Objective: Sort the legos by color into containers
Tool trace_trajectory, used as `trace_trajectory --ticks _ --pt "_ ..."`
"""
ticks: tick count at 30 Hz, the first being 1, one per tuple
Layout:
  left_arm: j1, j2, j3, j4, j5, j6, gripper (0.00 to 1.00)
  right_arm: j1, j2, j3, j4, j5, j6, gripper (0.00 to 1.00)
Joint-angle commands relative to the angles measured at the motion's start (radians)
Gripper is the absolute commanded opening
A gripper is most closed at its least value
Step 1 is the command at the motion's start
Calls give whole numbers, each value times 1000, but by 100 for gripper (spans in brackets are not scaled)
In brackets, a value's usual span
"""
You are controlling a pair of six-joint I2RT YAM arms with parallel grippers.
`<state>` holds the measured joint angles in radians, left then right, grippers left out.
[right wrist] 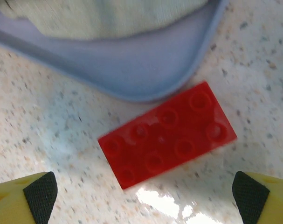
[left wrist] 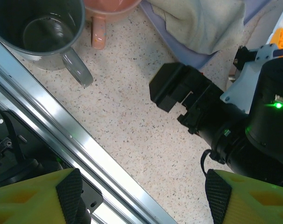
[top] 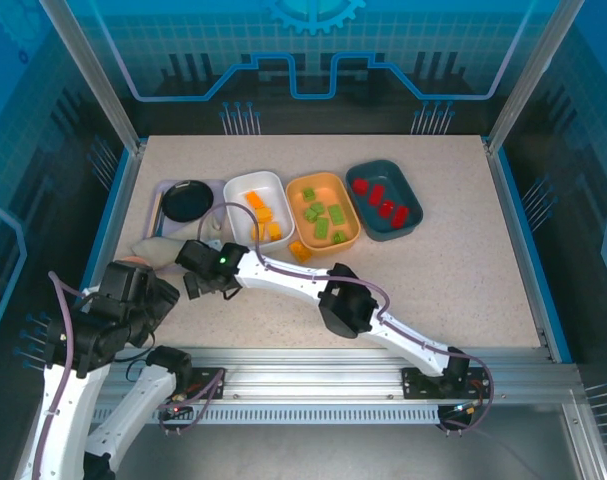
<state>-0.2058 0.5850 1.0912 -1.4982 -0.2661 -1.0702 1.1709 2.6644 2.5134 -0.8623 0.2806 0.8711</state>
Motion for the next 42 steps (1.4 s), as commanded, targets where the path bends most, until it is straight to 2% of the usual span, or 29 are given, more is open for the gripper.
trace_trajectory --ticks 1,4,9,16,22,30,36,42 --pt "-3 -8 19 -28 18 27 74 -14 55 89 -24 43 64 100" --pt "-3 -8 21 -26 24 25 74 -25 94 126 -64 71 84 97" --pt "-3 -7 16 -20 29 21 73 -14 120 152 -122 188 38 83" --pt "-3 -7 3 8 41 10 73 -28 111 130 -198 220 24 65" --pt "-3 -2 -10 32 45 8 73 -40 -25 -84 -121 206 -5 45" --pt "-3 -1 -36 62 55 0 72 -40 -157 -237 -86 165 -48 18" --pt "-3 3 -72 101 81 2 73 -40 -320 -457 -15 116 -60 12" --pt "-3 55 -185 308 285 40 72 -52 -569 -723 77 82 -113 12"
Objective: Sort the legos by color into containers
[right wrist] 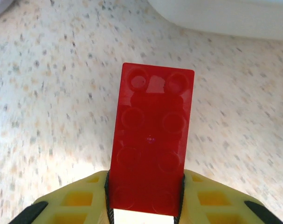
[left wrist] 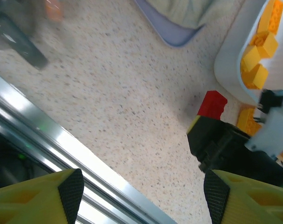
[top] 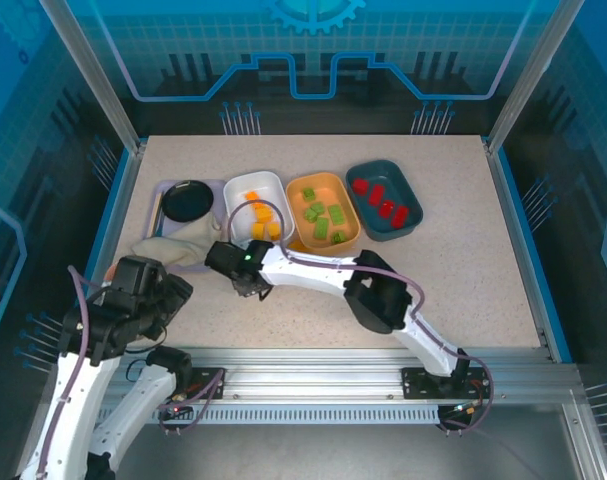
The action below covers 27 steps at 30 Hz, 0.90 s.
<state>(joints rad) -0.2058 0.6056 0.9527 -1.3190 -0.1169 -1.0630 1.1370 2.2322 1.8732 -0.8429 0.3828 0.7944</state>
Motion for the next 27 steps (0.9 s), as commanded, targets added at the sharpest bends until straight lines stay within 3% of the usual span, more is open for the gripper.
trace_trajectory --ticks 1,4,8,13,16,19,27 --pt "-4 47 -65 168 168 34 71 -24 -187 -129 66 -20 -40 11" --pt "-19 101 -98 293 242 31 70 -60 -362 -260 67 -29 -41 11" --pt "-108 223 -63 436 247 42 70 -152 -585 -372 18 -31 -55 11" --pt "-253 449 43 579 221 38 71 -396 -704 -411 -37 -56 -181 11" --pt "-305 593 123 640 212 23 71 -597 -638 -371 -49 -131 -289 12" --pt "-344 753 226 674 214 15 71 -762 -453 -212 -119 -168 -373 11" --pt "-400 1030 452 662 225 8 71 -977 3 252 -241 -269 -409 9"
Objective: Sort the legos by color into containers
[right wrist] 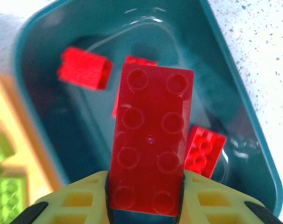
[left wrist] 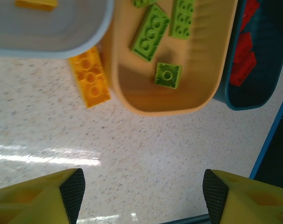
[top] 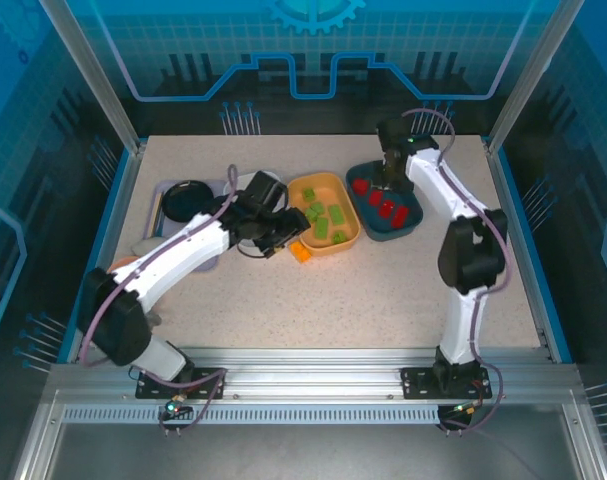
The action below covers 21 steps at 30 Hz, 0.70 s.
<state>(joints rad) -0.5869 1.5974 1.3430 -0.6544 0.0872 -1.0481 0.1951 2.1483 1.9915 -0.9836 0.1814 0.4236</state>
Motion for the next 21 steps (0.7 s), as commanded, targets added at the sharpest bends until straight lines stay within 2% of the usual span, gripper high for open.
trace_trajectory --ticks 1,4,8,15,21 --pt "-21 57 79 -4 21 -8 71 -48 138 196 -122 -69 -39 9" --pt "-27 91 109 -9 21 -7 71 -70 262 329 -160 -81 -39 10" --pt "-27 114 123 -26 20 -7 71 -88 350 427 -191 -96 -19 11" --pt "-27 113 109 -33 25 -7 71 -87 336 405 -157 -119 19 12" --pt "-27 102 98 -37 28 3 71 -27 279 368 -142 -18 -41 12"
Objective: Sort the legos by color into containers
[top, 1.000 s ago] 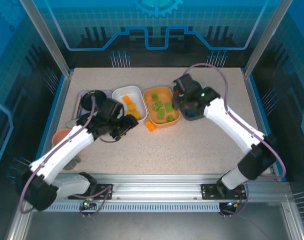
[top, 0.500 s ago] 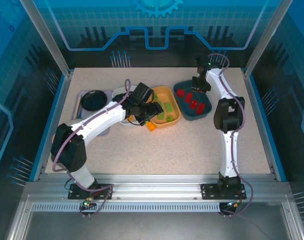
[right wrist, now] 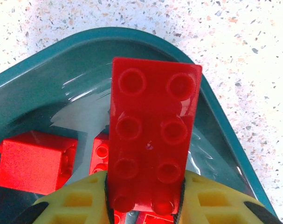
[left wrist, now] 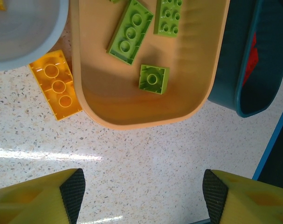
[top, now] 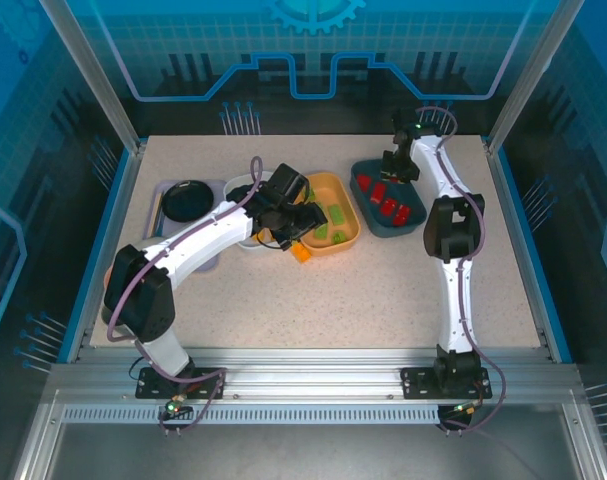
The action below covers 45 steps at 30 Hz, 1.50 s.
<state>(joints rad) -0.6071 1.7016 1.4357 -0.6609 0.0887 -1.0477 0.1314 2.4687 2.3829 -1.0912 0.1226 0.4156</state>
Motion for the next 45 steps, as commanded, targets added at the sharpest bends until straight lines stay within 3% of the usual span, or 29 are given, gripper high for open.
trace_trajectory --ticks 1,11,19,34,40,45 --pt "-7 -4 4 -29 25 6 71 42 -52 -31 -30 52 -41 12" --pt "-8 -31 -30 -25 16 -1 71 45 -126 -110 -17 -33 -51 14" --pt "-16 -31 -31 -17 12 -12 71 -44 -29 -43 -85 -203 -53 21" --pt "-35 -28 -24 -16 3 -19 71 -86 -24 -23 -78 -250 -6 50" --pt "-39 -38 -29 -47 -20 -24 70 -81 -88 -57 -64 -215 -11 46" --pt "-36 -35 -33 -152 -80 -79 70 -35 -269 -187 19 -144 -28 39"
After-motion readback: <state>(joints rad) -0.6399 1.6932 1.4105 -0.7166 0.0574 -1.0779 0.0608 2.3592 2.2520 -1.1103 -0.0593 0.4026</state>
